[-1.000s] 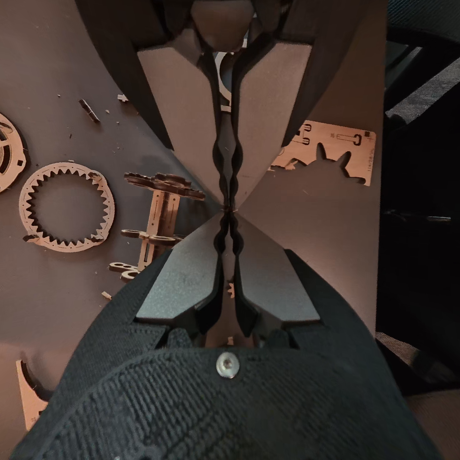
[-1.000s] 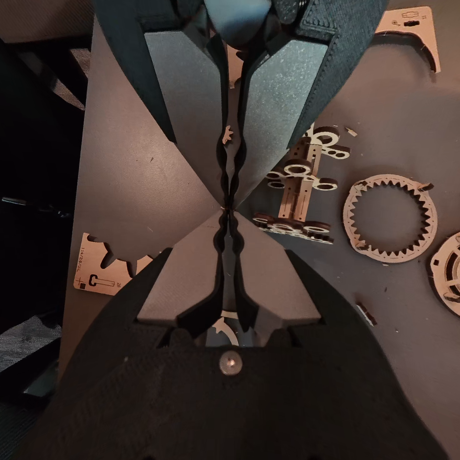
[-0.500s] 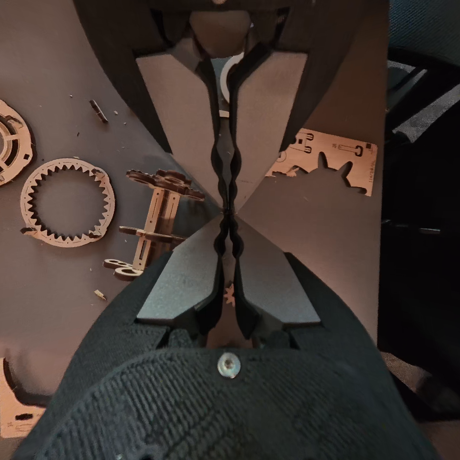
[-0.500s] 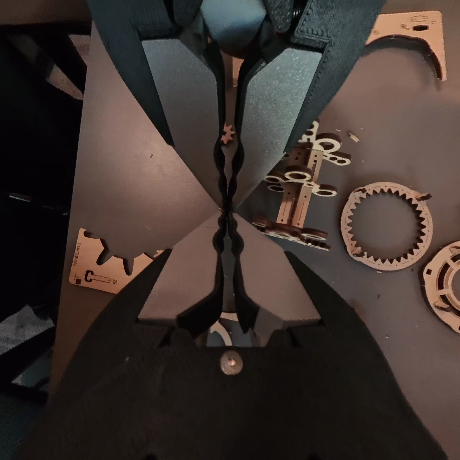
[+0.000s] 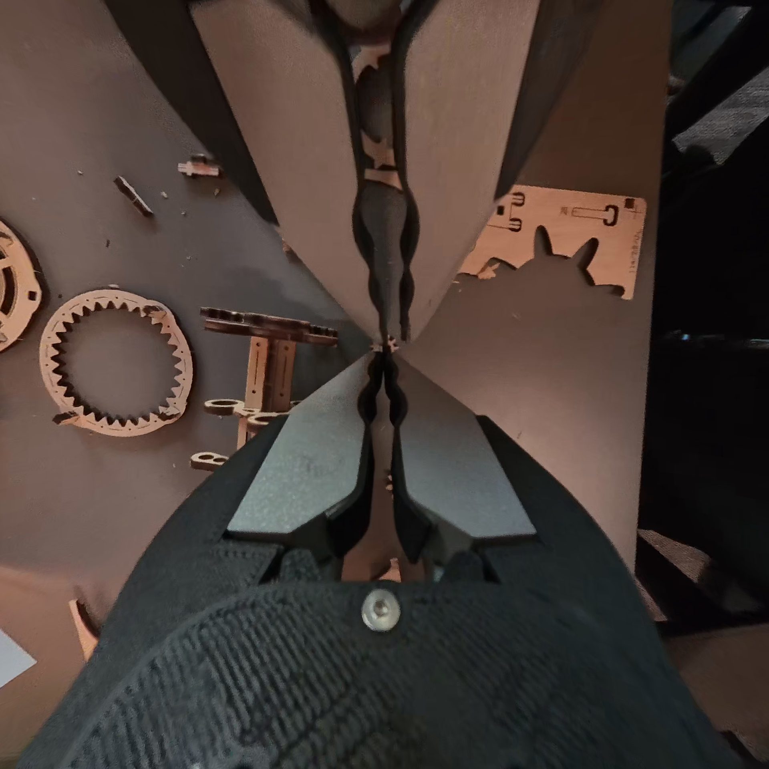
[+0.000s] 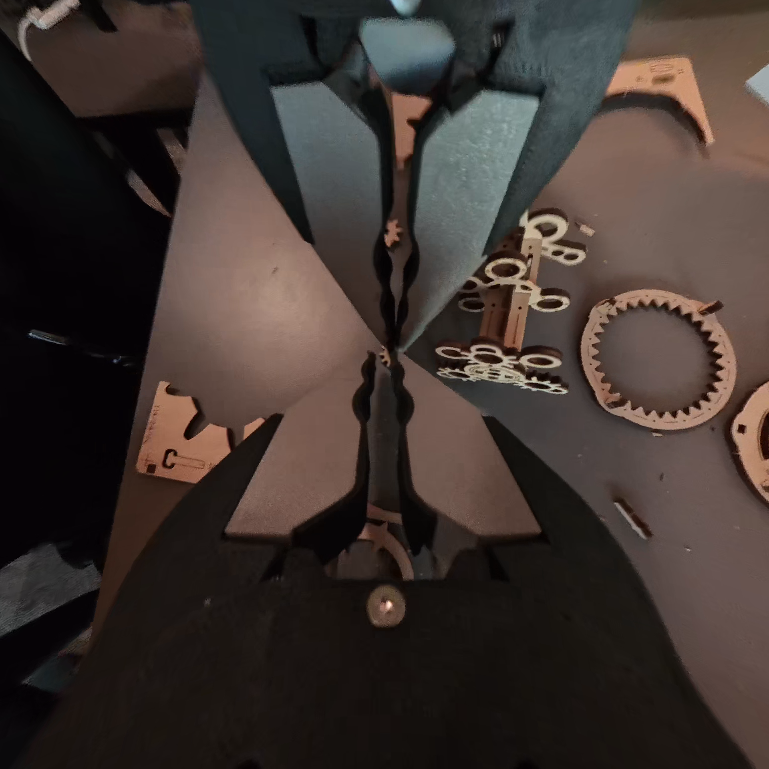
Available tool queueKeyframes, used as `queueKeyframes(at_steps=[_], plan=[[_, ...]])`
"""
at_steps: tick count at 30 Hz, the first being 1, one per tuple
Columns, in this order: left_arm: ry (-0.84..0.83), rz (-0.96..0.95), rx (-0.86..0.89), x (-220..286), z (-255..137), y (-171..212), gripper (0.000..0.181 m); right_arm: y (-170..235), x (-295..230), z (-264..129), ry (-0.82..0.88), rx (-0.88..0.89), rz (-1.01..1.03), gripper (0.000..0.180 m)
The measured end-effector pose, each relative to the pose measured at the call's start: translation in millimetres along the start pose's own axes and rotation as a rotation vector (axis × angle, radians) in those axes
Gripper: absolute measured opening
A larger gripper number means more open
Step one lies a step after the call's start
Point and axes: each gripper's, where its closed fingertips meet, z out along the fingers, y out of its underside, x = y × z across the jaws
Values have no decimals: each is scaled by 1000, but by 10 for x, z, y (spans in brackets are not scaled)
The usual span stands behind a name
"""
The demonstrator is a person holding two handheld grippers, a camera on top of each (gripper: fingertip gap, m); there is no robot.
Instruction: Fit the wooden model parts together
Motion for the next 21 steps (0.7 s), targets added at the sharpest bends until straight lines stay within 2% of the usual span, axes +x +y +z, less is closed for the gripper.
queueKeyframes(at_steps=[1, 6, 7, 10, 13, 21], plan=[[9, -7, 4, 1, -1, 0, 0, -53, 9, -50, 10, 45, -7, 2], [35, -71, 29, -11, -10, -1, 2, 5, 35, -75, 4, 66, 26, 3], [41, -81, 29, -9, -25, 7, 11, 18, 40, -62, 4, 64, 28, 3], [35, -110, 48, -37, -109, 14, 17, 59, 52, -33, -3, 45, 37, 5], [65, -124, 97, 18, -180, -30, 15, 42, 76, -44, 11, 59, 39, 4], [-31, -147, 75, -55, -137, 135, 12, 82, 138, -6, 31, 40, 67, 10]])
